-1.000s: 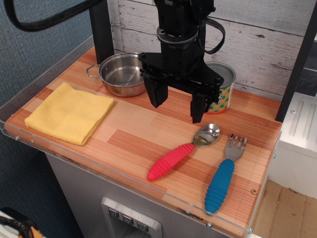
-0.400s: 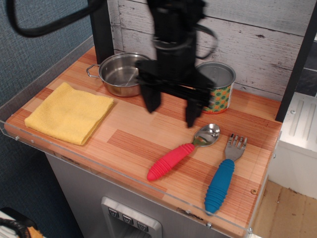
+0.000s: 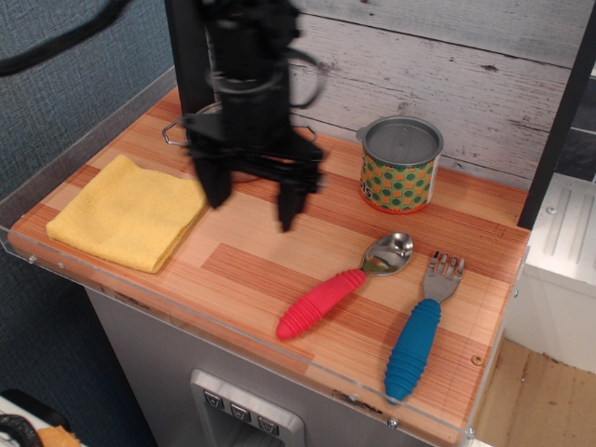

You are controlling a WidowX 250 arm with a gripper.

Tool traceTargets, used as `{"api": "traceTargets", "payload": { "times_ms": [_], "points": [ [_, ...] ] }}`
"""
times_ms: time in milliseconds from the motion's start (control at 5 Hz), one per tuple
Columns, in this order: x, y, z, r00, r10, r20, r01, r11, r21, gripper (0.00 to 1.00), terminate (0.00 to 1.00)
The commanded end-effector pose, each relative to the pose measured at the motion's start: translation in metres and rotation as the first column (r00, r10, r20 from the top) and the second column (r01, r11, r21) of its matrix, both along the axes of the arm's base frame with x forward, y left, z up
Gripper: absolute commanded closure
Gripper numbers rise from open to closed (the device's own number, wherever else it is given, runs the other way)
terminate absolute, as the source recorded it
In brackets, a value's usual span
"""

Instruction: Slide the yellow rag next to the red spoon.

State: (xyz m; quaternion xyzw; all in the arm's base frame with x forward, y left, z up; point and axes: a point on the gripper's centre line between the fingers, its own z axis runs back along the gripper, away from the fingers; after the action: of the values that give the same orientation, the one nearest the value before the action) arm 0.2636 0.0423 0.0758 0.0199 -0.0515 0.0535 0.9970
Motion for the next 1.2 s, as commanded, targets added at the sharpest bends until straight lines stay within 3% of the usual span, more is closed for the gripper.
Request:
{"api": "traceTargets", "payload": {
  "times_ms": [0, 200, 400, 600, 800, 1000],
  "points": [
    [0.004, 0.061, -0.007, 0.998, 0.064, 0.0, -0.064, 0.993, 0.102, 0.0, 0.0],
    [-0.001, 0.091, -0.009, 0.992, 0.125, 0.006, -0.125, 0.988, 0.094, 0.0, 0.0],
    [-0.002, 0.109, -0.01, 0.989, 0.149, 0.007, -0.149, 0.984, 0.093, 1.0, 0.0],
    [-0.002, 0.125, -0.02, 0.99, 0.14, -0.003, -0.14, 0.986, 0.086, 1.0, 0.0],
    [0.001, 0.129, -0.029, 0.994, 0.106, -0.012, -0.104, 0.987, 0.12, 1.0, 0.0],
    [0.001, 0.134, -0.034, 0.996, 0.079, 0.048, -0.085, 0.988, 0.13, 1.0, 0.0]
  ]
}}
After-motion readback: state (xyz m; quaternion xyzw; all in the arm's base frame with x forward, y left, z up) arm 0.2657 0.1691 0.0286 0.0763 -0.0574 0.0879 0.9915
